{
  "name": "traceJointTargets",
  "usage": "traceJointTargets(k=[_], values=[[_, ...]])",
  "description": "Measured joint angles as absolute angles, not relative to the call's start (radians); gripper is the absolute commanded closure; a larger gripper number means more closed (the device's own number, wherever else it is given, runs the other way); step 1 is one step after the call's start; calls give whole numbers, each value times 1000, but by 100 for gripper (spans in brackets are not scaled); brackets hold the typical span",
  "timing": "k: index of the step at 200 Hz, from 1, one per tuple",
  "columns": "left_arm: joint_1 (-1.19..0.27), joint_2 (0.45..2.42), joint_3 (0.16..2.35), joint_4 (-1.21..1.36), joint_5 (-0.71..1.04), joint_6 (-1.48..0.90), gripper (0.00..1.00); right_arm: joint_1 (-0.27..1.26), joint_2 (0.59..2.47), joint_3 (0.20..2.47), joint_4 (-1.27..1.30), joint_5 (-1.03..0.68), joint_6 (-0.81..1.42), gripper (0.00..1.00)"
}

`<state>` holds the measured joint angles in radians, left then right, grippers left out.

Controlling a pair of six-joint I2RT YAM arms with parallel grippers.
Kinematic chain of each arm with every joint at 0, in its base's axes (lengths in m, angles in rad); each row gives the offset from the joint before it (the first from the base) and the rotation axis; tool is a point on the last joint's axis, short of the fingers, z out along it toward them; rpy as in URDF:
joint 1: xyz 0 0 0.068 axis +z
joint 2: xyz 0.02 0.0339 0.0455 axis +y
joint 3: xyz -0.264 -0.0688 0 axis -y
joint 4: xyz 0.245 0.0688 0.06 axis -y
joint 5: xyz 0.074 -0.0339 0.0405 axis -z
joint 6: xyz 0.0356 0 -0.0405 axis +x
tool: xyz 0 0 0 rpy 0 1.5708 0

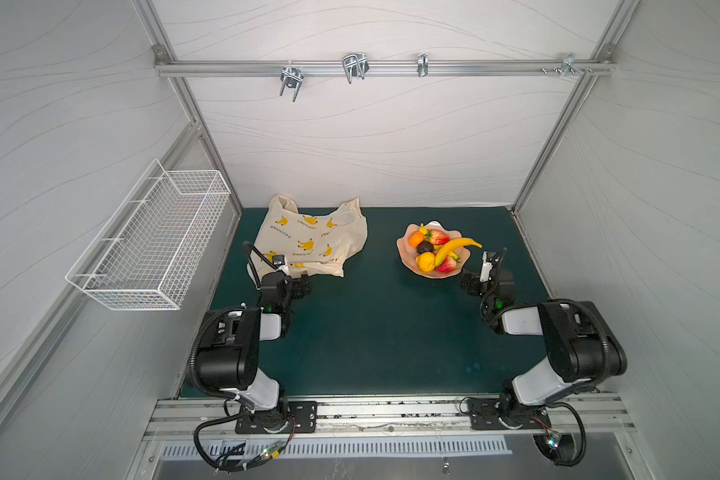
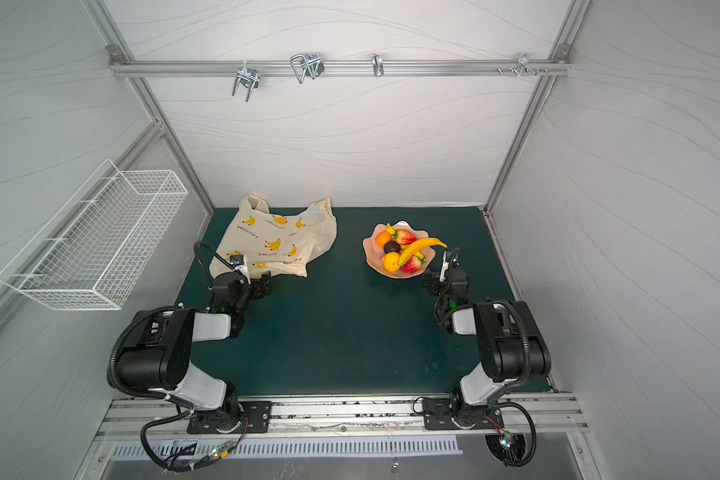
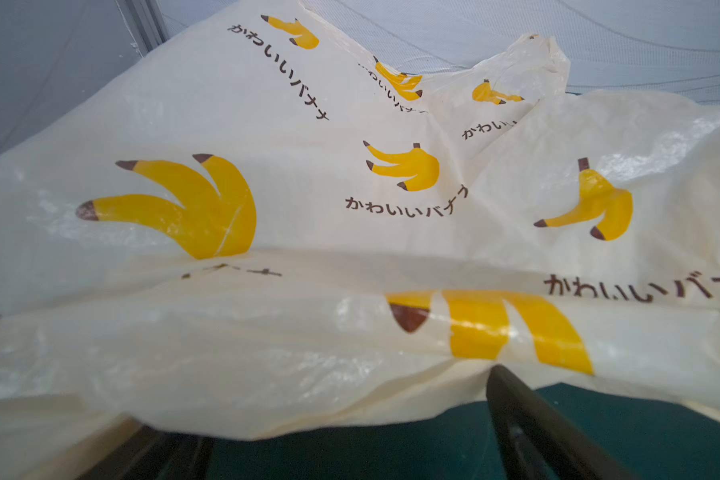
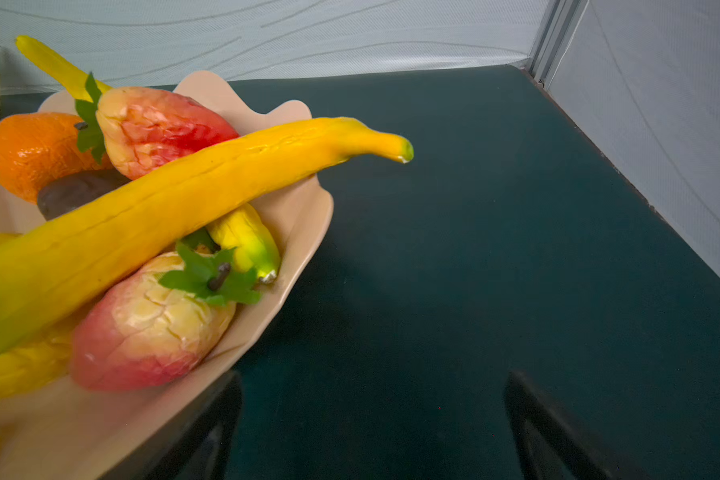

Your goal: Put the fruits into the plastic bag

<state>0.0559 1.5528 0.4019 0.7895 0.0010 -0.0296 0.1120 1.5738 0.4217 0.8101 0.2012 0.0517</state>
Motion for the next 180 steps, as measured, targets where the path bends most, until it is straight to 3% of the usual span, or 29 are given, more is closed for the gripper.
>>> traceJointTargets(k=[137,180], values=[[56,1553,405,793,1,-29,1,114,1571,422,806,200,43,1],[20,1469,327,856,-21,-11,1,148,1402,446,641,199,17,1]])
